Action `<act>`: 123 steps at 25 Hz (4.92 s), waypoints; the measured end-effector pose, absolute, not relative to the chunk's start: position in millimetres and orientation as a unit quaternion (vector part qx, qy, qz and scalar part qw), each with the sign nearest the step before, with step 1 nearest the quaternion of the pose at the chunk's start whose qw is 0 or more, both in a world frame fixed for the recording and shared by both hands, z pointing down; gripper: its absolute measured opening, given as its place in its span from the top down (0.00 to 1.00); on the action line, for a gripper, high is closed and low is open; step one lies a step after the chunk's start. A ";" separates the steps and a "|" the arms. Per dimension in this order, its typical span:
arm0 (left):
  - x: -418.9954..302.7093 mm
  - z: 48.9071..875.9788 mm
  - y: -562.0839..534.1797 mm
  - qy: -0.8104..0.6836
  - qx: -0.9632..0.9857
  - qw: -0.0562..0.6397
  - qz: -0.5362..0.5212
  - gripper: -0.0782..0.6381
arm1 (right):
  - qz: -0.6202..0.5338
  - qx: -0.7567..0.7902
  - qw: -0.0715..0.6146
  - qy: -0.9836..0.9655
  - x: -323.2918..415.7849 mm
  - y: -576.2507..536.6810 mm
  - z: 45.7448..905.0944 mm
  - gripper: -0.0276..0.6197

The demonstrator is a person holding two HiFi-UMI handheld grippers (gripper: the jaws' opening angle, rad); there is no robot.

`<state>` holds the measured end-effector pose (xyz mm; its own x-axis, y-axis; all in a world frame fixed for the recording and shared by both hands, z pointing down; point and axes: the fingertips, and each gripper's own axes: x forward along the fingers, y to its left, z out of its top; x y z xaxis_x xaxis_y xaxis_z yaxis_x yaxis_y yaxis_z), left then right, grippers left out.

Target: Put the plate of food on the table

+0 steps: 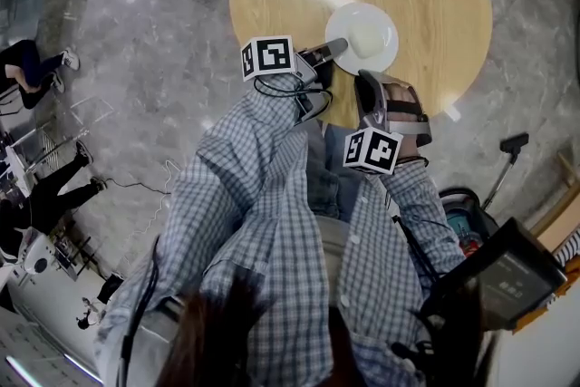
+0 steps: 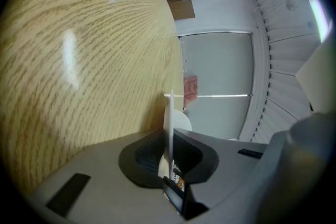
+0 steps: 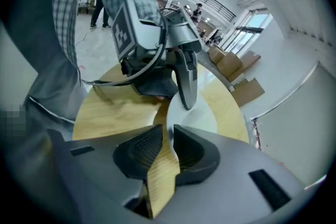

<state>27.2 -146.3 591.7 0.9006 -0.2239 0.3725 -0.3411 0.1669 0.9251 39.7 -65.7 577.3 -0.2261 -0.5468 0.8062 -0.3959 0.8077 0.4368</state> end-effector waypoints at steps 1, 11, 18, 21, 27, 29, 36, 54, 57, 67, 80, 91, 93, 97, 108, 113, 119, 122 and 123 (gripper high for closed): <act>27.1 591.7 -146.2 -0.220 0.645 0.731 0.040 0.86 | -0.089 0.296 0.553 -0.774 39.6 -66.5 578.9 0.85; 29.3 589.9 -145.6 -0.213 0.643 0.735 0.039 0.86 | -0.118 0.292 0.570 -0.759 41.0 -66.9 578.4 0.90; 36.4 579.2 -149.6 -0.180 0.628 0.757 -0.004 0.71 | -0.110 0.305 0.568 -0.756 46.9 -71.5 577.6 0.90; 31.6 575.9 -148.1 -0.174 0.623 0.762 -0.010 0.70 | -0.109 0.309 0.570 -0.753 49.3 -76.2 576.8 0.90; 19.3 578.7 -139.7 -0.179 0.626 0.759 0.005 0.70 | -0.101 0.308 0.574 -0.752 54.2 -87.3 583.2 0.90; 17.8 578.1 -138.9 -0.180 0.628 0.757 0.012 0.70 | -0.096 0.306 0.573 -0.754 55.0 -91.0 584.9 0.90; 17.9 572.9 -138.3 -0.177 0.643 0.745 0.030 0.70 | -0.049 0.289 0.563 -0.773 53.9 -93.8 591.7 0.89; 8.0 550.8 -135.3 -0.158 0.676 0.719 0.028 0.71 | 0.168 0.378 0.402 -0.817 50.0 -102.5 565.7 0.89; 12.0 536.7 -135.8 -0.153 0.707 0.690 0.030 0.71 | 0.212 0.422 0.343 -0.812 58.5 -110.2 547.0 0.89; 15.2 488.6 -140.5 -0.160 0.802 0.573 0.056 0.88 | 0.256 0.529 0.203 -0.783 92.6 -116.8 489.9 0.95; -30.0 433.9 -133.3 -0.163 0.843 0.509 0.057 0.88 | 0.236 0.590 0.160 -0.756 74.9 -98.5 439.2 0.95; -9.6 390.9 -110.9 -0.165 0.890 0.421 0.059 0.88 | 0.205 0.615 0.114 -0.753 91.1 -77.1 401.8 0.95; -2.1 379.7 -107.3 -0.163 0.899 0.402 0.061 0.88 | 0.197 0.617 0.107 -0.754 96.2 -76.4 392.0 0.95; 11.8 346.4 -99.9 -0.159 0.912 0.373 0.056 0.88 | 0.174 0.623 0.091 -0.757 106.3 -72.7 359.8 0.95; 14.6 330.4 -89.5 -0.191 0.919 0.343 0.039 0.88 | 0.149 0.623 0.066 -0.765 121.1 -54.3 343.4 0.95; 16.7 337.6 -79.9 -0.212 0.914 0.346 0.033 0.88 | 0.148 0.616 0.068 -0.770 128.4 -44.5 349.6 0.95; 10.4 343.1 -64.6 -0.234 0.906 0.351 0.030 0.88 | 0.143 0.608 0.073 -0.778 127.5 -30.9 348.1 0.95; 10.3 335.3 -58.3 -0.236 0.907 0.348 0.028 0.88 | 0.141 0.605 0.071 -0.780 125.0 -26.1 341.4 0.95; 12.2 333.6 -57.1 -0.234 0.908 0.347 0.027 0.88 | 0.139 0.605 0.069 -0.781 125.2 -25.3 339.6 0.95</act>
